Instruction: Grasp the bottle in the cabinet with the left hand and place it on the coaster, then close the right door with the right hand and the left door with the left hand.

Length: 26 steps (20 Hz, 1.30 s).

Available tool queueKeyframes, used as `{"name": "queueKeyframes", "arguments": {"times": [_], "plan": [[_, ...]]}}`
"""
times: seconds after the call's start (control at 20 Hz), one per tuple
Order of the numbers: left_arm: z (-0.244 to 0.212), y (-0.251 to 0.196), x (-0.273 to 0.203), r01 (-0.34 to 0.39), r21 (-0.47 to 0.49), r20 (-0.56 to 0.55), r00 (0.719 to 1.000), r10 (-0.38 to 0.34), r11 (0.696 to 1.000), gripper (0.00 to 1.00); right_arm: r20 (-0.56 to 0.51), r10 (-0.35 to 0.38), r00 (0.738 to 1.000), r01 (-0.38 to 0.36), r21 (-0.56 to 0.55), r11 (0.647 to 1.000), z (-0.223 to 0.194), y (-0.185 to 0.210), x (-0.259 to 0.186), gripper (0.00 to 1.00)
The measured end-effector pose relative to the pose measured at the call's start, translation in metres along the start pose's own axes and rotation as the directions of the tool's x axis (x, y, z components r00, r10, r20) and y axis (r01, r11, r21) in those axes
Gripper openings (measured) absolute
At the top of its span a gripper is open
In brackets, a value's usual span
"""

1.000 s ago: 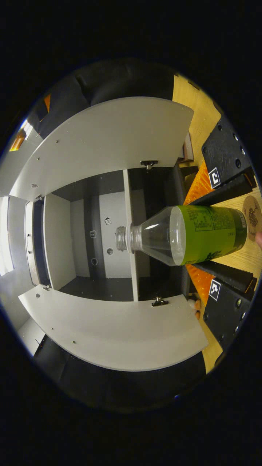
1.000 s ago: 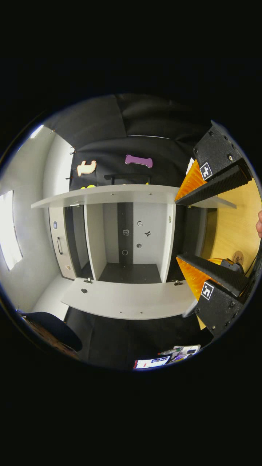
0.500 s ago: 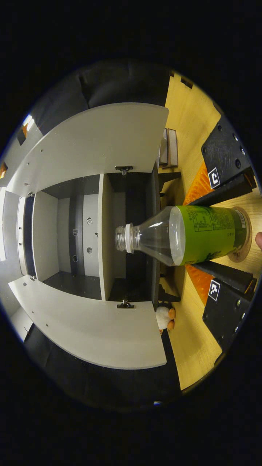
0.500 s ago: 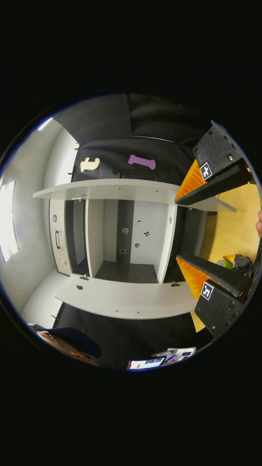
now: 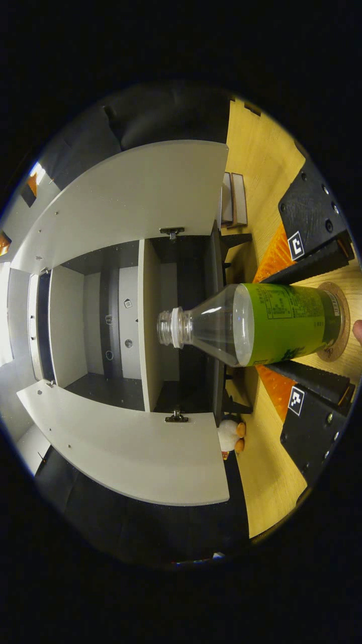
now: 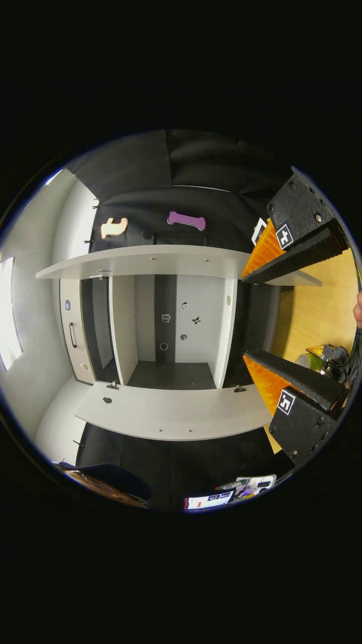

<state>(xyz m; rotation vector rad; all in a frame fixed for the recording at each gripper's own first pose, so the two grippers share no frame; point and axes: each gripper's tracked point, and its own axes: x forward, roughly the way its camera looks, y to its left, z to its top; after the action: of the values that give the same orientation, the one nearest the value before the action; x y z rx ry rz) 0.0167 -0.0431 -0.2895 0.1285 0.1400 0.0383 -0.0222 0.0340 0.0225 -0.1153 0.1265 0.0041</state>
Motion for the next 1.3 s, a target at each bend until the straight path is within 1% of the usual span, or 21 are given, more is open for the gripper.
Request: {"name": "queueKeyframes", "arguments": {"times": [0.05, 0.15, 0.3, 0.35, 0.4, 0.45, 0.65, 0.9, 1.05, 1.15, 1.3], "plan": [[-0.001, -0.001, -0.001, 0.006, 0.000, -0.007, 1.000, -0.006, 1.000, 0.75, 0.003, -0.001, 1.000, 0.001, 0.002, 1.000, 0.001, 0.000, 0.000, 0.83], [-0.010, 0.003, -0.002, -0.007, -0.005, -0.046, 0.999, 0.007, 1.000, 0.77, 0.003, 0.001, 1.000, -0.001, 0.006, 1.000, -0.002, -0.002, 0.000, 0.83], [-0.014, 0.007, -0.006, -0.011, -0.027, -0.075, 0.997, 0.009, 1.000, 0.82, -0.012, 0.002, 1.000, -0.002, 0.008, 1.000, -0.008, -0.004, 0.001, 0.83], [-0.014, 0.008, -0.007, -0.010, -0.031, -0.083, 0.997, 0.007, 0.999, 0.85, -0.017, 0.005, 1.000, -0.005, 0.011, 1.000, -0.009, -0.004, 0.001, 0.83], [-0.014, 0.008, -0.009, -0.004, -0.036, -0.090, 0.996, 0.001, 0.999, 0.93, -0.018, 0.006, 1.000, -0.006, 0.014, 1.000, -0.010, -0.004, 0.002, 0.83], [-0.013, 0.010, -0.011, -0.003, -0.038, -0.097, 0.995, -0.001, 0.999, 0.96, -0.014, 0.006, 1.000, -0.006, 0.018, 1.000, -0.009, -0.006, 0.002, 0.83], [0.007, 0.010, -0.025, 0.030, -0.049, -0.097, 0.995, -0.034, 0.998, 0.97, 0.002, 0.013, 1.000, -0.014, 0.053, 0.998, -0.011, -0.010, 0.007, 0.83], [0.059, 0.009, -0.049, 0.091, -0.107, -0.058, 0.994, -0.097, 0.990, 0.97, 0.016, -0.003, 1.000, 0.001, 0.095, 0.995, -0.018, -0.025, 0.014, 0.83], [0.110, 0.014, -0.051, 0.142, -0.097, 0.015, 0.990, -0.141, 0.985, 0.97, 0.037, -0.008, 0.999, 0.004, 0.090, 0.996, -0.018, -0.030, 0.015, 0.83], [0.143, 0.025, -0.049, 0.134, -0.077, 0.039, 0.991, -0.131, 0.988, 0.97, 0.067, -0.007, 0.998, 0.001, 0.088, 0.996, -0.014, -0.032, 0.016, 0.83], [0.181, 0.037, -0.053, 0.101, -0.092, 0.058, 0.994, -0.096, 0.991, 0.96, 0.110, 0.005, 0.994, -0.018, 0.116, 0.993, -0.010, -0.026, 0.022, 0.83]]}}
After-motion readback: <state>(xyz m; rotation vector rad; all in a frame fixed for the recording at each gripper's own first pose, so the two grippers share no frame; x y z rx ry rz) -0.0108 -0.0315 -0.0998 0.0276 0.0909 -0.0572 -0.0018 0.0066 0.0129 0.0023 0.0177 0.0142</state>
